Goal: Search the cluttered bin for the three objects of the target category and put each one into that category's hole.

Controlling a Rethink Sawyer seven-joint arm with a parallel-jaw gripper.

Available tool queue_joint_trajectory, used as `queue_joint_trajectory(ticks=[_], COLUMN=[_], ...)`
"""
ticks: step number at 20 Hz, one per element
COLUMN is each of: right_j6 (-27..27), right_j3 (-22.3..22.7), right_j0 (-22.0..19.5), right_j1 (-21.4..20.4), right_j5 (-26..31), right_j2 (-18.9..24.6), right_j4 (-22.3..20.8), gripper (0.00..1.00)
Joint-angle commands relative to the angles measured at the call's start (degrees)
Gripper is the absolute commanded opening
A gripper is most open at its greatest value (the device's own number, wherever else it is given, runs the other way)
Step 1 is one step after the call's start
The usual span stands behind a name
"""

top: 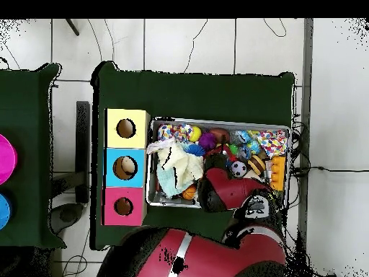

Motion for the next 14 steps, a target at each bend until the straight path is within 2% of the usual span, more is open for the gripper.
queue_joint_trajectory(ticks=[1, 3, 4, 6, 10, 14], right_j6=[5.1, 5.3, 5.5, 3.4, 4.9, 4.3], right_j3=[-8.7, -9.4, -10.1, -13.1, -19.3, -22.0], right_j0=[2.7, 3.1, 3.3, 6.1, 12.5, 13.0], right_j1=[1.9, 2.0, 2.2, 4.1, 10.7, 11.7], right_j5=[10.7, 16.0, 19.1, 29.4, 37.7, 44.8], right_j2=[2.1, 2.3, 2.3, -0.9, -10.7, -11.2], right_j4=[4.6, 5.0, 4.9, 8.3, 11.9, 9.6], gripper=[1.0, 1.0, 0.0, 0.0, 0.0, 0.0])
